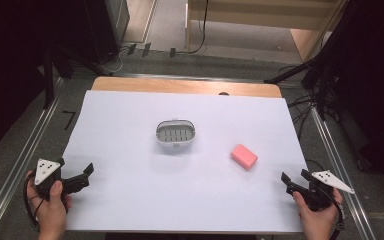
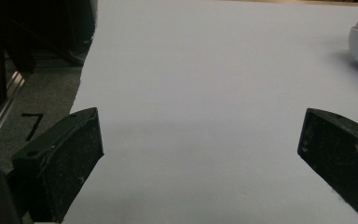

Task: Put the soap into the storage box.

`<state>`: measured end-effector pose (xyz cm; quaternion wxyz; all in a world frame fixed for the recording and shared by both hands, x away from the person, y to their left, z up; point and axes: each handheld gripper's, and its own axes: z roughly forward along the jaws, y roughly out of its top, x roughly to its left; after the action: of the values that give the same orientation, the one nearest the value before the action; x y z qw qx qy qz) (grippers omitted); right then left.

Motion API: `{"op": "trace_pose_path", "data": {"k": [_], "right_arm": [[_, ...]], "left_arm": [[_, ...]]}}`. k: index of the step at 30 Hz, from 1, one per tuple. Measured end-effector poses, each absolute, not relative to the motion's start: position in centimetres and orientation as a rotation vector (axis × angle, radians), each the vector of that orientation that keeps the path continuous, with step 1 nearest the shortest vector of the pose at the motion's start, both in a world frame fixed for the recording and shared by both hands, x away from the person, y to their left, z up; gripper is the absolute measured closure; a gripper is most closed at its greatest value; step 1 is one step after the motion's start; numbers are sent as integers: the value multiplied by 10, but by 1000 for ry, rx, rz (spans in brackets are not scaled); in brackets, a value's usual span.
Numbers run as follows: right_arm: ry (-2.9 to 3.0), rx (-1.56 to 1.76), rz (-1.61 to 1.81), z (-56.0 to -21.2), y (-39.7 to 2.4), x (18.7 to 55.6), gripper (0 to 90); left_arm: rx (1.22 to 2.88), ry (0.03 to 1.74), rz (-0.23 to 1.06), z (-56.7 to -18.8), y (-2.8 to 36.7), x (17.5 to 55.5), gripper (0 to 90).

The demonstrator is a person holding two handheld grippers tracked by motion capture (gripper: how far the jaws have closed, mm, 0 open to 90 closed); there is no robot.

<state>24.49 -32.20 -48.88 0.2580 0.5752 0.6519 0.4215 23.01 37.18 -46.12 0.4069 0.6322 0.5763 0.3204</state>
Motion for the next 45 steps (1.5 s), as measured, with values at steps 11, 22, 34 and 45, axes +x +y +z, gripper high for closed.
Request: {"op": "trace_pose_path", "data": {"k": [11,22,34,45], "right_arm": [[1865,1440,1167,-483,-325,249,361],[2109,1376,1011,-459,-302,265,222],[2347,1281,908,-457,-272,293,185],[2433,1199,856,-448,-242,313,193]], "left_arm": [[1599,1446,827,-461,370,229,3],[1614,1455,823,-462,369,231,3],[1649,1433,844,-462,366,231,3],[1665,1426,843,-462,365,231,3]]}}
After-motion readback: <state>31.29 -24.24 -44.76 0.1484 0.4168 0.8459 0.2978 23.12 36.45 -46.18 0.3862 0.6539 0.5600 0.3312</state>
